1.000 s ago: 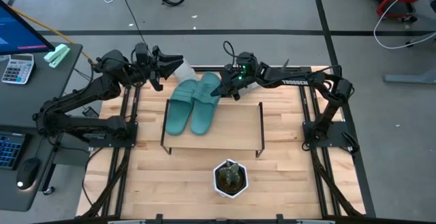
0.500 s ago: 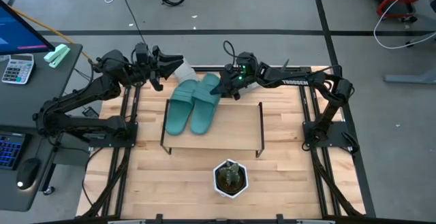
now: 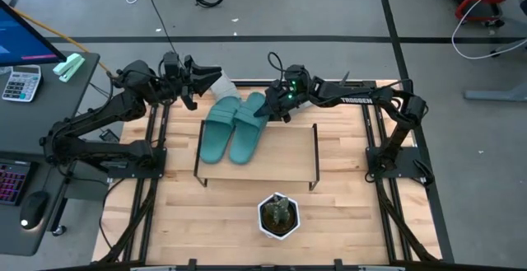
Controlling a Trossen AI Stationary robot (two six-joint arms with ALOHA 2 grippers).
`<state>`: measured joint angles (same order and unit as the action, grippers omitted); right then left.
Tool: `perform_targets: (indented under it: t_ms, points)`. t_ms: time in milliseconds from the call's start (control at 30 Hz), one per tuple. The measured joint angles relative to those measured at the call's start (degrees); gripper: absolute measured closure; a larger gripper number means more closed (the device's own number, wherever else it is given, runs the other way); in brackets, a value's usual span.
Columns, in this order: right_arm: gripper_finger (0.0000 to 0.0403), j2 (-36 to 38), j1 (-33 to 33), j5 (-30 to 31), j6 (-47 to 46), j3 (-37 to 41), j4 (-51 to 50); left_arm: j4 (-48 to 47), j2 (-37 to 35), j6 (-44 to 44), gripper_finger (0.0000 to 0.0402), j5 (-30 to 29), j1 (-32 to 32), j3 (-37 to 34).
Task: Pick and place slides into the shelf
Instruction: Put the green slipper on the shelf
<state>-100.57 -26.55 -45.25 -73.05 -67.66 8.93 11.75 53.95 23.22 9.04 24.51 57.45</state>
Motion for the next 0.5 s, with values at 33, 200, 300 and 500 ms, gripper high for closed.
perform_targets:
  t_ms: [33, 200, 300, 500]
  points:
    - [0.0138, 0.00, 0.00, 0.07, 0.27, 0.00, 0.00, 0.00, 0.01, 0.01, 0.0294, 0.01, 0.00, 0.00]
    - [0.0130, 0.00, 0.11, 0.42, 3.11, 0.00, 0.03, 0.00, 0.04, 0.00, 0.0294, 0.00, 0.00, 0.00]
    - [0.0130, 0.00, 0.13, 0.43, 3.78, 0.00, 0.03, 0.00, 0.04, 0.00, 0.0294, 0.00, 0.00, 0.00]
    - [0.0128, 0.00, 0.13, 0.50, 4.61, 0.00, 0.06, 0.02, 0.04, 0.00, 0.0294, 0.00, 0.00, 0.00]
